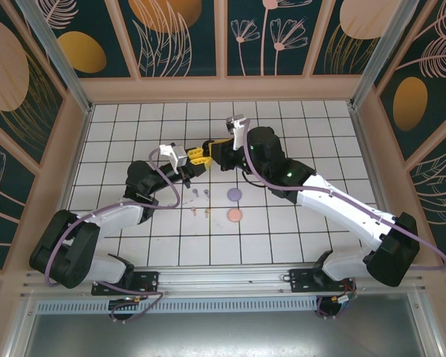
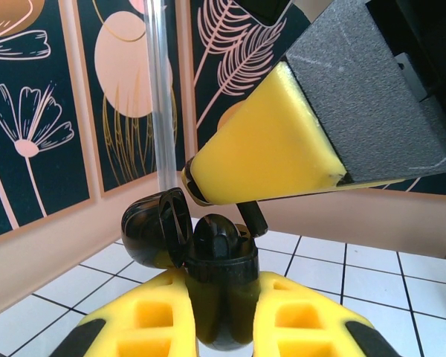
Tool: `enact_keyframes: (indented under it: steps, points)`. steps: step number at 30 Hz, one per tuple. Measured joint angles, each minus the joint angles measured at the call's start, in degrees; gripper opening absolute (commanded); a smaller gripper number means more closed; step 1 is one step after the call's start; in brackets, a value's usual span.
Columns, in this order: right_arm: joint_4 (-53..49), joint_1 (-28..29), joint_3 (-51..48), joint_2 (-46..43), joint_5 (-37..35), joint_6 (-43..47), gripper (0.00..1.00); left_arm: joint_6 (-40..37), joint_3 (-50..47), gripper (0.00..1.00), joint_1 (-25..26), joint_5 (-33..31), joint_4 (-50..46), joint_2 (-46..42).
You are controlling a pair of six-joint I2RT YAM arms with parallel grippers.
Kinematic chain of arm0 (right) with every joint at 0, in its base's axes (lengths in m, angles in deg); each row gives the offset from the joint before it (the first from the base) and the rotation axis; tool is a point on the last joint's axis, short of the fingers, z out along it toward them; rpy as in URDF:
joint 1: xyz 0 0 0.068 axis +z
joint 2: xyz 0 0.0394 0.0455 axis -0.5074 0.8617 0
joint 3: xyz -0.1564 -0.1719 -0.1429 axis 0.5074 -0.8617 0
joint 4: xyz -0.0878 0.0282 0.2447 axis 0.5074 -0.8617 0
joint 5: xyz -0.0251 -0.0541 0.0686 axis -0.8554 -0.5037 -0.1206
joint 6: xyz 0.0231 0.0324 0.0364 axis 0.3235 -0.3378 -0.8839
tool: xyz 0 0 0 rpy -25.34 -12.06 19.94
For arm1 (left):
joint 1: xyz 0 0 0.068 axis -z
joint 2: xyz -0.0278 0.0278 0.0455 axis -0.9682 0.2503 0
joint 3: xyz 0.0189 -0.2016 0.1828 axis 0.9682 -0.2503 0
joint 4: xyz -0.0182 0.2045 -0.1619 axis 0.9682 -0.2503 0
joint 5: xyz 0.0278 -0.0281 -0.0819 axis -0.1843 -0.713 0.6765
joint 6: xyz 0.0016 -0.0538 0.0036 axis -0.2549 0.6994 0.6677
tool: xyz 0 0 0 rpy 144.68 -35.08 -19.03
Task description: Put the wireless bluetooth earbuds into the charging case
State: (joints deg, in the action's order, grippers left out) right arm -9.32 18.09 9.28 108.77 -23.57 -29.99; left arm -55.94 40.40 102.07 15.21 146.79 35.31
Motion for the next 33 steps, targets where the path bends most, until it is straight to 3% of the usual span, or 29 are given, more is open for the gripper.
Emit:
enact_keyframes:
  steps: [33]
  points:
    - [3.58, -0.48, -4.11, -2.38, 0.94, -1.44, 0.13, 1.2, 0.13, 0.0, 1.22, 0.2, 0.68, 0.0]
